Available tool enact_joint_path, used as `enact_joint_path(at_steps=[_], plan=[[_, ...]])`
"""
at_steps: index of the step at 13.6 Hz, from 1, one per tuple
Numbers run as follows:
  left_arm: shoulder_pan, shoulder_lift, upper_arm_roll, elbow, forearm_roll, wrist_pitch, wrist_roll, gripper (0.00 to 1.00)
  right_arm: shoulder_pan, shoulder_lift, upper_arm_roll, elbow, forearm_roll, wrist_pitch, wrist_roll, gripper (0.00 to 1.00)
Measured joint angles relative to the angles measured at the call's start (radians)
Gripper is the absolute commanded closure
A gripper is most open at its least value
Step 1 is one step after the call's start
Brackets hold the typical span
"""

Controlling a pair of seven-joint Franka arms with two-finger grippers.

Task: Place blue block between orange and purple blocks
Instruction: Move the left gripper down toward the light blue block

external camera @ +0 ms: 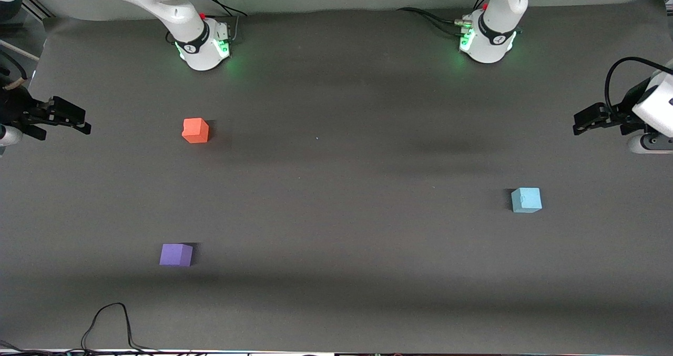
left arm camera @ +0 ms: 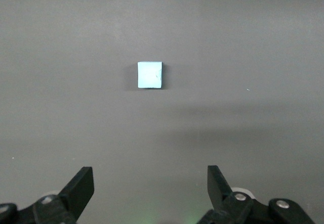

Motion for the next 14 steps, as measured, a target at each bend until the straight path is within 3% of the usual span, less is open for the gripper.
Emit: enact_joint_path(at_steps=[9,14], plan=[[0.01,0.014,0.001,-0.003,0.001,-0.008,0.025,0.0,0.0,0.0,0.002,0.0,0.0,-0.004,0.0,0.0],[0.049,0.112,0.009,-0.008,0.004,0.107,0.091,0.0,0.0,0.0,0.002,0.001,0.0,-0.004,0.0,0.0]])
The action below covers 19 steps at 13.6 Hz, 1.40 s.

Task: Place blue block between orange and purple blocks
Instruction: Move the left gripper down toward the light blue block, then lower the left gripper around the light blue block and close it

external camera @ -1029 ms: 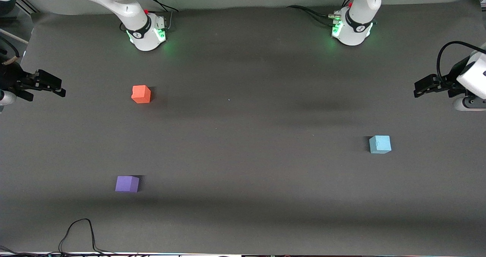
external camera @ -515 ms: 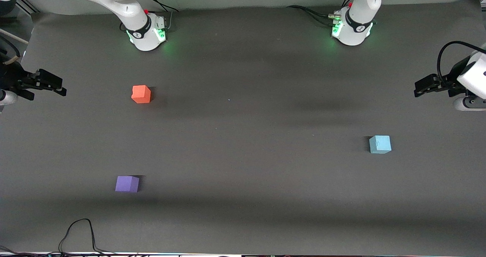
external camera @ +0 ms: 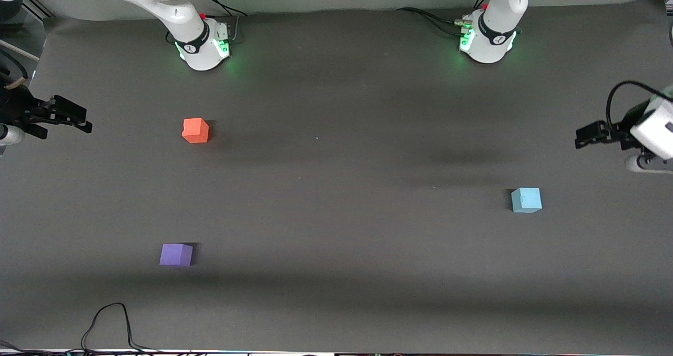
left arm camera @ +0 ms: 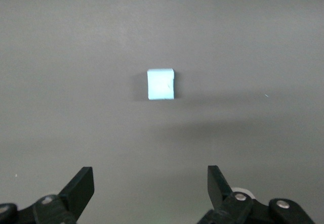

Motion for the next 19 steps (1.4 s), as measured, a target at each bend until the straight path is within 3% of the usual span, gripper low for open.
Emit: enact_joint_path(at_steps=[3,9,14,19], plan=[[0.015,0.098,0.0,-0.027,0.0,0.136,0.012,0.0,0.0,0.0,0.0,0.001,0.0,0.0,0.0,0.0],[0.013,0.231,-0.005,-0.264,0.0,0.594,0.012,0.0,0.0,0.0,-0.001,0.002,0.0,0.0,0.0,0.0],[0.011,0.28,-0.006,-0.373,0.0,0.797,0.012,0.0,0.0,0.0,-0.001,0.007,0.0,0.0,0.0,0.0],[0.011,0.345,-0.009,-0.418,-0.001,0.918,0.009,0.0,0.0,-0.002,-0.004,0.012,0.0,-0.002,0.0,0.0]])
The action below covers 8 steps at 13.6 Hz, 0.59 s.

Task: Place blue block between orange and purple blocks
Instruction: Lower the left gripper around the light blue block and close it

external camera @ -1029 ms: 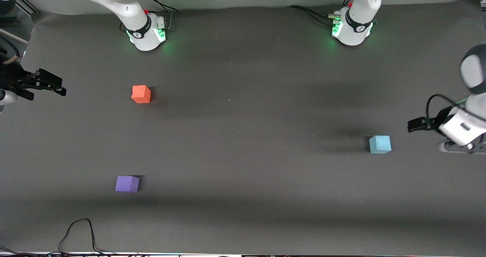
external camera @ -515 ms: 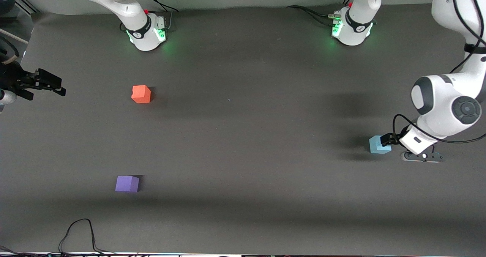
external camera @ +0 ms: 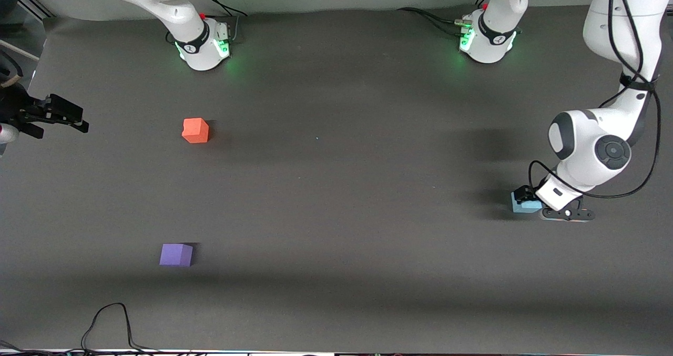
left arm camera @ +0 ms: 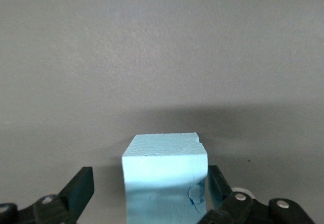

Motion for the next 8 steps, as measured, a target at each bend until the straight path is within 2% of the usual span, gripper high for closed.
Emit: enact_joint_path(at_steps=[2,3,4,5,6,8], plan=[[0.0,0.007,-0.001,-0.014,-0.001,0.011,-0.008,0.0,0.0,-0.003,-0.002,0.0,0.0,-0.007,0.0,0.0],[0.0,0.007,-0.002,-0.015,-0.001,0.011,-0.018,0.16,-0.001,-0.005,-0.003,0.0,0.0,-0.013,0.0,0.0],[-0.001,0.007,-0.004,-0.015,-0.001,0.011,-0.026,0.42,-0.001,-0.006,-0.003,0.0,0.0,-0.02,0.0,0.0],[-0.001,0.007,-0.006,-0.015,-0.001,0.011,-0.031,0.59,0.0,-0.007,-0.003,0.0,0.0,-0.022,0.0,0.0],[-0.002,0.007,-0.008,-0.015,-0.001,0.011,-0.034,0.66,0.0,-0.007,-0.003,0.0,0.0,-0.022,0.0,0.0],[-0.002,0.006,-0.008,-0.014,-0.001,0.011,-0.037,0.68,0.0,-0.007,-0.003,0.0,0.0,-0.022,0.0,0.0]])
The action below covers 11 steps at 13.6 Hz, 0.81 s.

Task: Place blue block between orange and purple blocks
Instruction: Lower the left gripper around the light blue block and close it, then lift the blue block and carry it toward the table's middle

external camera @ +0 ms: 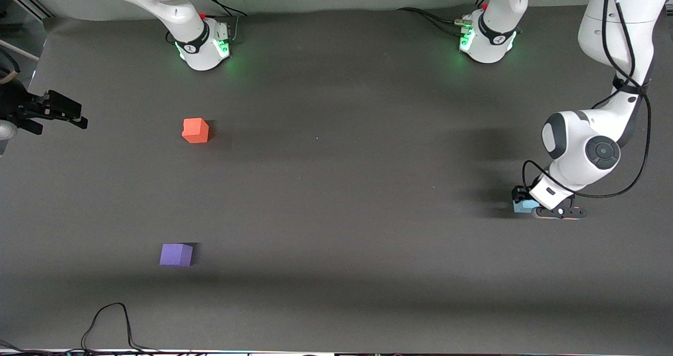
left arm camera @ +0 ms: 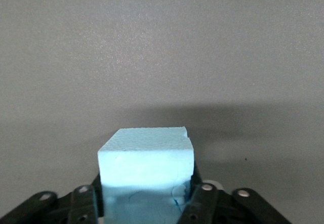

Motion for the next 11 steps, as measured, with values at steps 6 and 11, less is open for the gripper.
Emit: enact_joint_path(at_steps=[6,11], plan=[[0.002,-0.041,0.003,0.065,-0.001,-0.127,-0.007,0.68,0.0,0.006,0.0,-0.001,0.0,-0.006,0.0,0.0],[-0.001,-0.182,0.004,0.32,-0.001,-0.651,-0.007,0.67,0.0,0.013,-0.001,-0.002,0.0,-0.008,0.0,0.0]])
